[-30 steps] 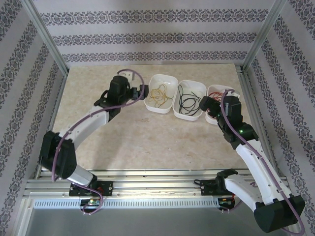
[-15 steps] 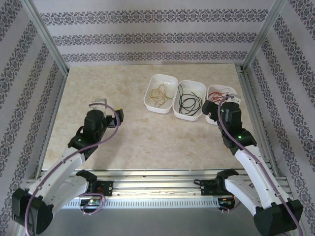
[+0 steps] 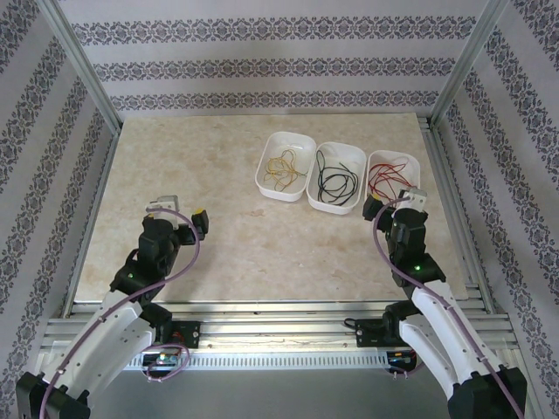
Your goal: Untangle the cables
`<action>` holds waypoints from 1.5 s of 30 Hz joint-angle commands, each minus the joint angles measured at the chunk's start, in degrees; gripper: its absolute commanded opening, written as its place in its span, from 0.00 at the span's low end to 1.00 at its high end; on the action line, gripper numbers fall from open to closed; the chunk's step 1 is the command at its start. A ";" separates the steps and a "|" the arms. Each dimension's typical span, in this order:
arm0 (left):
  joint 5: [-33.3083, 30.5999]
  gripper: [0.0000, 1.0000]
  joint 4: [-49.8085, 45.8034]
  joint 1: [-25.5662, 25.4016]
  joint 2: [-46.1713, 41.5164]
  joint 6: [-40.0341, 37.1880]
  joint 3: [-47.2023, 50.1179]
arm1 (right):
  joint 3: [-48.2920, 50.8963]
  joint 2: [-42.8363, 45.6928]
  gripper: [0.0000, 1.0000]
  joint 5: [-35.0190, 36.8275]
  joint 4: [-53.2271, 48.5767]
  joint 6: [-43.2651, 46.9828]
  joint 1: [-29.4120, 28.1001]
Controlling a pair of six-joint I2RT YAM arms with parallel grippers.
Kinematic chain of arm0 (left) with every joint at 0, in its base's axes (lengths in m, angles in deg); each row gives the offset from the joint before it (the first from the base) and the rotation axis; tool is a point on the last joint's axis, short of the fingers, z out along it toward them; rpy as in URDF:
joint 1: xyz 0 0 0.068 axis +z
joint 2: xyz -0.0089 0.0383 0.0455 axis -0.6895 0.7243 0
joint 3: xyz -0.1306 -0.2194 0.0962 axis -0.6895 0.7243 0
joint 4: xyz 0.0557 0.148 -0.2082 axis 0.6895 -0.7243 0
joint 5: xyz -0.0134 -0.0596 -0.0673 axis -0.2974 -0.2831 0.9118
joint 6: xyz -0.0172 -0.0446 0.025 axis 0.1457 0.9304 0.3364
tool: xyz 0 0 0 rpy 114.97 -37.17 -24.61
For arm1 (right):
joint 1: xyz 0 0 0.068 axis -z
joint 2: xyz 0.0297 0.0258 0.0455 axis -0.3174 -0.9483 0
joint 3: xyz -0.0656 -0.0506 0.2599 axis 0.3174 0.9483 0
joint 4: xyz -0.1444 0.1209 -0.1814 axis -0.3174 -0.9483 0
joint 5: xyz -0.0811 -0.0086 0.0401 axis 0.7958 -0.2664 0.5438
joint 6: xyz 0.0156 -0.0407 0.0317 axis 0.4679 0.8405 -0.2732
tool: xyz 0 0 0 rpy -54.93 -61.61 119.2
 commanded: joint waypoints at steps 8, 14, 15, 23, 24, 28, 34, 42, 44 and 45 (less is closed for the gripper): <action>-7.53 0.99 15.91 1.05 2.35 -13.15 6.76 | 2.09 1.19 0.98 1.38 9.05 15.07 1.10; -0.52 0.99 33.57 10.09 13.31 -13.52 10.32 | 7.30 0.17 0.98 0.00 17.64 16.79 3.48; 1.43 0.99 35.95 11.79 15.79 -13.03 10.48 | 8.05 -0.25 0.98 -0.29 18.83 16.65 4.43; 9.97 0.99 56.28 18.73 35.26 -11.88 10.76 | 9.34 -4.06 0.98 -6.34 24.52 14.00 11.03; 11.06 0.99 58.40 19.48 37.05 -11.15 10.84 | 9.23 -4.86 0.98 -6.73 25.03 14.13 11.39; 13.31 0.99 63.17 20.84 42.54 -11.05 10.38 | 9.08 -7.75 0.98 -8.55 27.69 14.08 12.70; 19.91 0.99 69.08 23.34 46.82 -12.37 10.33 | 9.86 -13.29 0.98 -12.66 33.89 15.29 13.45; 30.38 0.99 77.87 26.38 58.01 -12.12 9.64 | 11.48 -23.36 0.98 -18.39 45.75 17.31 13.71; 34.29 0.99 74.28 26.69 58.41 -13.11 7.28 | 11.54 -25.27 0.98 -19.34 47.65 16.43 13.71; 37.14 0.99 72.08 26.77 59.09 -13.87 5.48 | 11.50 -26.19 0.98 -19.85 48.27 16.14 13.72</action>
